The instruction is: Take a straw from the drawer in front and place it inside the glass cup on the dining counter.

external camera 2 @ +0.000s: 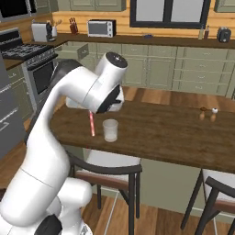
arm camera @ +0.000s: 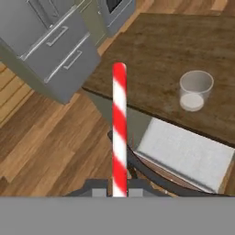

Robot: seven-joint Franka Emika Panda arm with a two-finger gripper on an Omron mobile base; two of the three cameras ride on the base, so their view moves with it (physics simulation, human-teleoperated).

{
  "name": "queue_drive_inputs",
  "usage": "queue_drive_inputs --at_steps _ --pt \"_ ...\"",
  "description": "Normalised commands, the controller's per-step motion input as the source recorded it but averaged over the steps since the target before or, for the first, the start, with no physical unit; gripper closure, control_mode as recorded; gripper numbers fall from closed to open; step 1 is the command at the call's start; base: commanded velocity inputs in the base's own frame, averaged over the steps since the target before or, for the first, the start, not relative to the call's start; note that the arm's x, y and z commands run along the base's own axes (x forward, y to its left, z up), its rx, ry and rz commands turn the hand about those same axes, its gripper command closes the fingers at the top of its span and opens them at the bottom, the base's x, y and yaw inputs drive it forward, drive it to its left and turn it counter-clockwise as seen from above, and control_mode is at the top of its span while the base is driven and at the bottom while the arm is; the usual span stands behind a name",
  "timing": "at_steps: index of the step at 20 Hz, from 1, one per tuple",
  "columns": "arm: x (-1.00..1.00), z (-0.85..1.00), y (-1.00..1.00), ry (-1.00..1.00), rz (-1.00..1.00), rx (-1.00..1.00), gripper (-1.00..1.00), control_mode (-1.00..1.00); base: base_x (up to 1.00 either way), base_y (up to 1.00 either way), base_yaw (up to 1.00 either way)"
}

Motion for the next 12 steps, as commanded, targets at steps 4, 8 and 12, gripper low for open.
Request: queue_drive_inputs --at_steps 4,8,12 --pt "0.36 0.20 0.00 -0.02 0.33 0.28 1.00 -1.00 0.00 0.00 0.00" --pt "0.54 0.04 0.10 0.00 0.30 0.22 1.00 -1.00 0.00 0.00 0.00" --pt "0.59 0.00 0.22 0.00 0.24 0.16 1.00 -1.00 0.00 0.00 0.00"
